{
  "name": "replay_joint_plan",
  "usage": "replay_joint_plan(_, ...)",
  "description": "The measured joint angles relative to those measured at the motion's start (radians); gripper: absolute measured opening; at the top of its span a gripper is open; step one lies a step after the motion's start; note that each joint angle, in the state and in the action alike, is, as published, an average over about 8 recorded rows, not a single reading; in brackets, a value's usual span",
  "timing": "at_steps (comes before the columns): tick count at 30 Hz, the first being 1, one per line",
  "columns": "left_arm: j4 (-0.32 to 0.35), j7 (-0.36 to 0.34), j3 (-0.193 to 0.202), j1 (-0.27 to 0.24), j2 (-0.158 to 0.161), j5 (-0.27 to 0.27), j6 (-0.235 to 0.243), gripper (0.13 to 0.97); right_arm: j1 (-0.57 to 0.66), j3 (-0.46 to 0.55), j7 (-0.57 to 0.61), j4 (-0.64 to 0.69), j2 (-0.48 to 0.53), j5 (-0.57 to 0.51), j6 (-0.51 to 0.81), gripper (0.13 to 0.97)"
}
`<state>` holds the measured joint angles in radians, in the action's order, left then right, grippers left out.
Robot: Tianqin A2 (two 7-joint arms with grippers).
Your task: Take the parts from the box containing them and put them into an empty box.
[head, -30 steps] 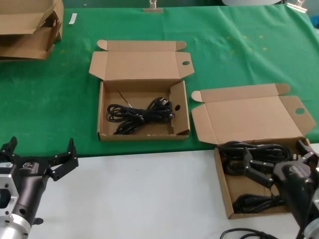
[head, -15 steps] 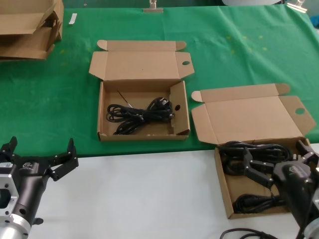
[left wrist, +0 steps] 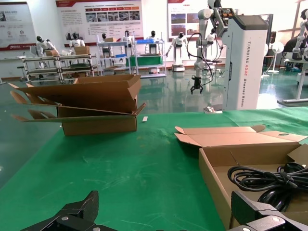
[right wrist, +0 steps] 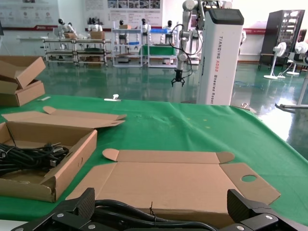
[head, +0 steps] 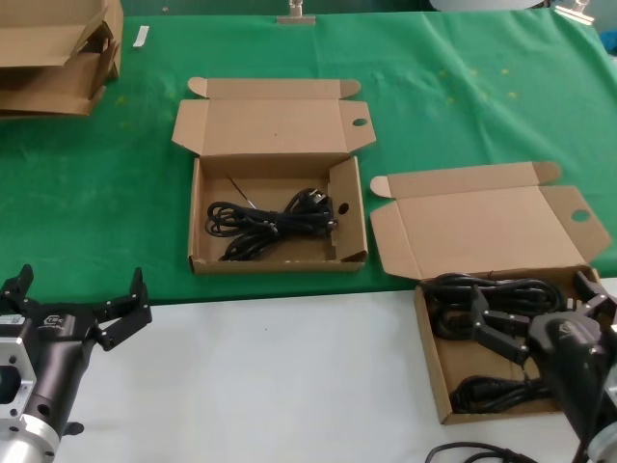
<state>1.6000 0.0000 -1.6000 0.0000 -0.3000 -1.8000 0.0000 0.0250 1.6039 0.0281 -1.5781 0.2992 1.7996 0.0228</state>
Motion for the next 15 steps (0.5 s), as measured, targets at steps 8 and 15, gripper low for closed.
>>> replay_joint_plan(8, 0.000, 0.000, 0.000, 0.000, 0.000, 0.000, 0.000, 0.966, 0.000, 0.000, 0.000, 0.000, 0.000, 0.000, 0.000, 0.966)
replay_joint_plan(15, 0.000, 0.000, 0.000, 0.000, 0.000, 0.000, 0.000, 0.966, 0.000, 0.000, 0.000, 0.000, 0.000, 0.000, 0.000, 0.966)
